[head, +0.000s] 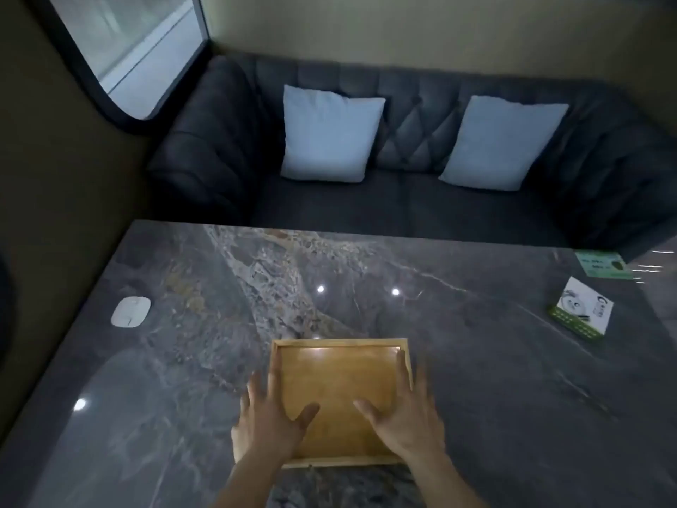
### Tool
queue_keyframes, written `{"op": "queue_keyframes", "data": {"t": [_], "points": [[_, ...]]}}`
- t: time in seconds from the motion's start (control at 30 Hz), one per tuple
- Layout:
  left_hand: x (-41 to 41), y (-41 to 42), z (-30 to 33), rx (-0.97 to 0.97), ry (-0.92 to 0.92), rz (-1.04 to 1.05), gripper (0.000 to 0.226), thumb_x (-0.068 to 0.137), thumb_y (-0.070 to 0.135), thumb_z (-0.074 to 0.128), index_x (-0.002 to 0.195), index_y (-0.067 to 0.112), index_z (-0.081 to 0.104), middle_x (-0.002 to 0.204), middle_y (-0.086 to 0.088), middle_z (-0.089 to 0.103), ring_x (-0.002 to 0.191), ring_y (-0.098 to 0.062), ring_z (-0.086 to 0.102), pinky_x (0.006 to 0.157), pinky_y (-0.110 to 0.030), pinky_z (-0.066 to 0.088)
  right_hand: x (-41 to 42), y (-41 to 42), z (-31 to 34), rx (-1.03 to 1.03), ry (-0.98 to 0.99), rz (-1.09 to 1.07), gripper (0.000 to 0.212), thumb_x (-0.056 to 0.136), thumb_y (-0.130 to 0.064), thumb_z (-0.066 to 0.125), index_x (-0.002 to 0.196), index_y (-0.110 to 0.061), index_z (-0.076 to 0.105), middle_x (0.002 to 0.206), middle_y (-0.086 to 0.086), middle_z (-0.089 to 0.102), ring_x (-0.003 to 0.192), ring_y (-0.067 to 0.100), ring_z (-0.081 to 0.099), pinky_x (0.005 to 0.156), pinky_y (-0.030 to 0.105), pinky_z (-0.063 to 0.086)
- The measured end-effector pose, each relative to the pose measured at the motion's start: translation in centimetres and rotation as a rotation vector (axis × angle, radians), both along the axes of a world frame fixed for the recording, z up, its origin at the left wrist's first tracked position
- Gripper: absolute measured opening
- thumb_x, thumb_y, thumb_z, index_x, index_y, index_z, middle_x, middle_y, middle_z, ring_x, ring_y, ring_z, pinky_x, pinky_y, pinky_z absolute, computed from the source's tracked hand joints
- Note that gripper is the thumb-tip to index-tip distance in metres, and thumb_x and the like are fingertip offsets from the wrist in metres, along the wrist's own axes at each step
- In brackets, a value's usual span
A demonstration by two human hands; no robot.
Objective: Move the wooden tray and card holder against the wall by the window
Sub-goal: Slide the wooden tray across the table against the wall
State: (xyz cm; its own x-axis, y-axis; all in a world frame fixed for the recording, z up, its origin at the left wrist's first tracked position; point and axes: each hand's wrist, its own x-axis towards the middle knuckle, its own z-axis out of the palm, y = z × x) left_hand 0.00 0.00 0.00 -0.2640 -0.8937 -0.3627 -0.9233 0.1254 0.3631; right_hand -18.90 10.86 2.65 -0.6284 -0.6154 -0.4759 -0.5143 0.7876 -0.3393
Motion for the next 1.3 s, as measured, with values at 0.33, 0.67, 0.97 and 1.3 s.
{"op": "queue_keyframes", "data": {"t": [0.33, 0.67, 0.97, 1.3], "points": [[-1.0, 0.1, -1.8, 0.078, -0.084, 0.028, 0.118, 0.063, 0.074, 0.072, 0.149, 0.048, -0.005, 0.138, 0.000, 0.031, 0.127, -0.025, 0.040, 0.083, -0.042, 0.052, 1.0, -1.0, -2.2, 0.178, 0.084, 0.012, 0.115, 0.072, -0.080, 0.068, 0.160, -0.041, 0.005, 0.157, 0.016, 0.015, 0.140, 0.036, 0.028, 0.111, 0.053, 0.042], [0.4, -0.4, -1.9, 0.032, -0.087, 0.016, 0.098, 0.063, 0.072, 0.074, 0.142, 0.048, 0.020, 0.132, 0.003, 0.027, 0.126, -0.021, 0.034, 0.074, -0.038, 0.055, 2.2, -2.6, -2.3, 0.247, 0.157, 0.070, 0.109, 0.069, -0.076, 0.075, 0.157, -0.043, 0.018, 0.144, 0.014, 0.024, 0.133, 0.034, 0.033, 0.108, 0.048, 0.044], [6.2, -3.5, -0.3, -0.018, -0.058, 0.188, 0.097, 0.059, 0.079, 0.070, 0.139, 0.052, 0.023, 0.131, 0.003, 0.029, 0.122, -0.023, 0.039, 0.072, -0.043, 0.055, 6.5, -8.3, -1.2, 0.162, 0.240, 0.246, 0.111, 0.065, -0.080, 0.073, 0.156, -0.043, 0.020, 0.147, 0.018, 0.021, 0.136, 0.039, 0.030, 0.108, 0.050, 0.044], [16.3, -6.0, 0.7, -0.043, -0.046, 0.526, 0.106, 0.053, 0.084, 0.068, 0.143, 0.053, 0.021, 0.130, 0.006, 0.027, 0.122, -0.019, 0.035, 0.069, -0.039, 0.055, 15.3, -17.9, -0.1, 0.060, 0.244, 0.599, 0.102, 0.071, -0.070, 0.077, 0.154, -0.043, 0.024, 0.156, 0.017, 0.014, 0.143, 0.040, 0.020, 0.114, 0.052, 0.038]]}}
